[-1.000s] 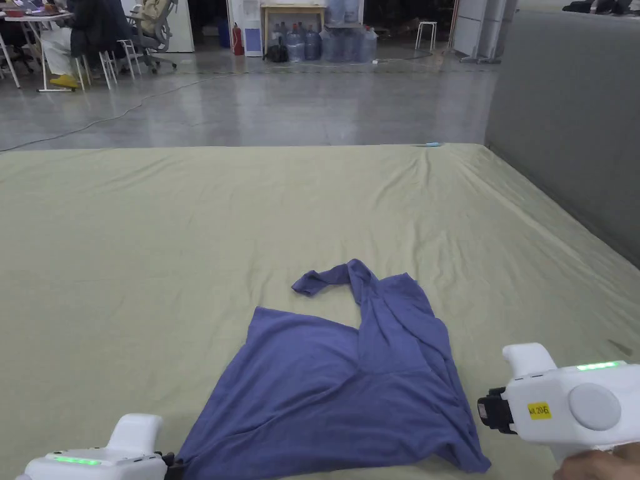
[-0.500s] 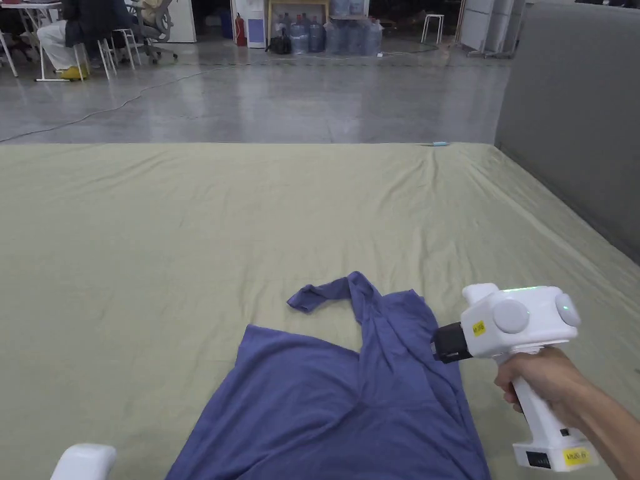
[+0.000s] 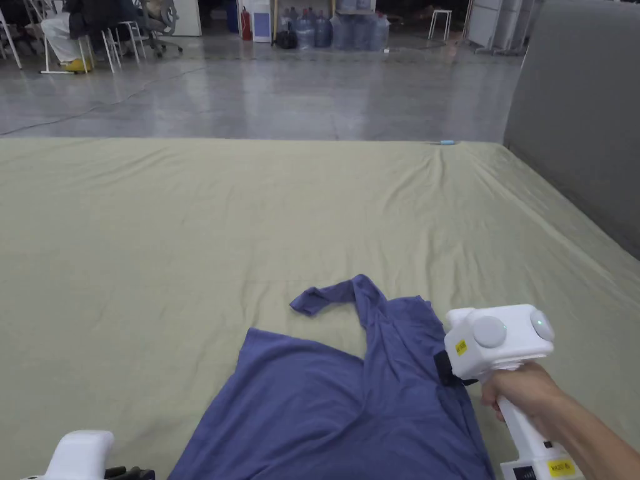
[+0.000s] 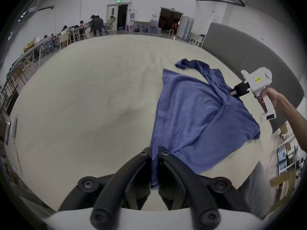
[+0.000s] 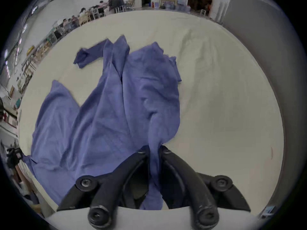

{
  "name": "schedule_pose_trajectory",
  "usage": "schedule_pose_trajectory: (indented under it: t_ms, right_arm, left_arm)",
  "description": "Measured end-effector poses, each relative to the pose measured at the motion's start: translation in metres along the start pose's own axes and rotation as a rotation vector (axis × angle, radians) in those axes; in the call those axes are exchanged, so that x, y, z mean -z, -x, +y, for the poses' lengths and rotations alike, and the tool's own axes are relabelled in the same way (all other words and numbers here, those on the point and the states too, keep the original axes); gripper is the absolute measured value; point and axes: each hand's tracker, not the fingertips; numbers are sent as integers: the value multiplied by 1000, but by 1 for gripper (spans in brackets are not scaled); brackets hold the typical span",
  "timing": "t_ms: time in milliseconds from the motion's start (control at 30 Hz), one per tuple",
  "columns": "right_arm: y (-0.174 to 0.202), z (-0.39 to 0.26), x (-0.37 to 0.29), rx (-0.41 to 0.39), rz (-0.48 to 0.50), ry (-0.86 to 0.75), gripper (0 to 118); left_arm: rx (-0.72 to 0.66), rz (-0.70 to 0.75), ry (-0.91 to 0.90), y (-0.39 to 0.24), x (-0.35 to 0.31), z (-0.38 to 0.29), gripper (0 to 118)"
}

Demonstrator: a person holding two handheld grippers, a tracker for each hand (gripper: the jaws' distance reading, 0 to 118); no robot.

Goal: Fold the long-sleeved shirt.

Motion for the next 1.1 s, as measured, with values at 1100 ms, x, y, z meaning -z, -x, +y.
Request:
schedule_pose_trajectory:
  t_ms: [1100]
  right_arm:
    - [17, 301, -381, 38, -97, -786, 5]
  left_arm:
    - [110, 290, -704, -15, -154, 483, 0]
